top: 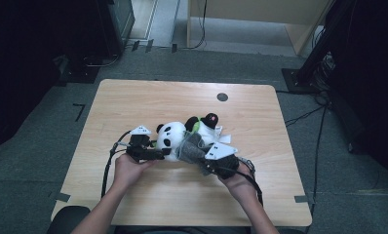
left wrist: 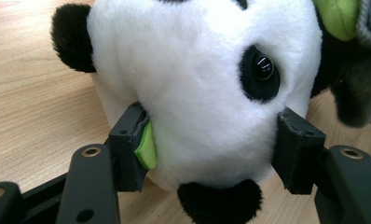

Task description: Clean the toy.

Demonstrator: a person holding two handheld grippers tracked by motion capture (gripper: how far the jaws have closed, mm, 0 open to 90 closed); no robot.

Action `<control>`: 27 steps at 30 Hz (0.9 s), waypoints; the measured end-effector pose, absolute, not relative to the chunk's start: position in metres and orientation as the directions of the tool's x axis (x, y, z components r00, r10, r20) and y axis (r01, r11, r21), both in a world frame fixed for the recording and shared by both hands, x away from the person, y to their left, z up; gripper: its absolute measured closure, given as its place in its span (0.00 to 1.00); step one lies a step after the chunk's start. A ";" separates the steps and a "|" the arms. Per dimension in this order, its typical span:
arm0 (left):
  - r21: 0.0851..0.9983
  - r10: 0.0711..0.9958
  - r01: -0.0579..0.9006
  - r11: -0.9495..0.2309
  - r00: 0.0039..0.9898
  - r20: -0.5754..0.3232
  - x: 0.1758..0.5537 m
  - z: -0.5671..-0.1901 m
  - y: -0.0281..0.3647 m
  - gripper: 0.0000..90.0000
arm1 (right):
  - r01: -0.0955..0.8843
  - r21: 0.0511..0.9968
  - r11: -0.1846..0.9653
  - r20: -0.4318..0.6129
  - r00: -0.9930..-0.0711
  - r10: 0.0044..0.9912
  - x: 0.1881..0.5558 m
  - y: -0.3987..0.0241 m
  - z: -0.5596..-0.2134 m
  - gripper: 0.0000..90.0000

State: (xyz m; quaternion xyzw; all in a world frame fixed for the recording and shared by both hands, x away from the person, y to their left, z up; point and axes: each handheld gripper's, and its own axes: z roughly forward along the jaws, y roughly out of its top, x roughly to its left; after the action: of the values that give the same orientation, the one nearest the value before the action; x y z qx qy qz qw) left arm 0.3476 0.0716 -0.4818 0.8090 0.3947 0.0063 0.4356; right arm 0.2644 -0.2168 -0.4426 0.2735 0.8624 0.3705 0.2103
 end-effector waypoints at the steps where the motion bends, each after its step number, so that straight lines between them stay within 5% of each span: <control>1: 0.709 0.643 0.634 -0.309 0.689 -0.335 0.348 -0.482 0.072 0.42 | 0.310 0.746 0.589 -0.171 -0.766 0.620 0.263 -0.216 -0.445 0.86; 10: 0.699 0.644 0.651 -0.296 0.676 -0.357 0.350 -0.481 0.074 0.42 | 0.341 0.642 0.687 -0.227 -0.771 0.595 0.260 -0.224 -0.463 0.86; 17: 0.697 0.645 0.650 -0.302 0.678 -0.353 0.351 -0.481 0.074 0.42 | 0.431 0.686 0.586 -0.092 -0.748 0.657 0.273 -0.250 -0.466 0.86; 27: 0.695 0.644 0.653 -0.301 0.677 -0.357 0.352 -0.481 0.075 0.42 | 0.506 0.691 0.516 -0.049 -0.679 0.732 0.285 -0.284 -0.464 0.86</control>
State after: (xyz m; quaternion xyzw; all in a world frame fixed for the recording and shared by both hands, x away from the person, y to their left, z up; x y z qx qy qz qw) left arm 0.3517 0.0745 -0.4812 0.8065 0.4020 -0.0053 0.4335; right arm 0.2850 -0.2839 -0.4636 0.3625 0.8539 0.3325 0.1700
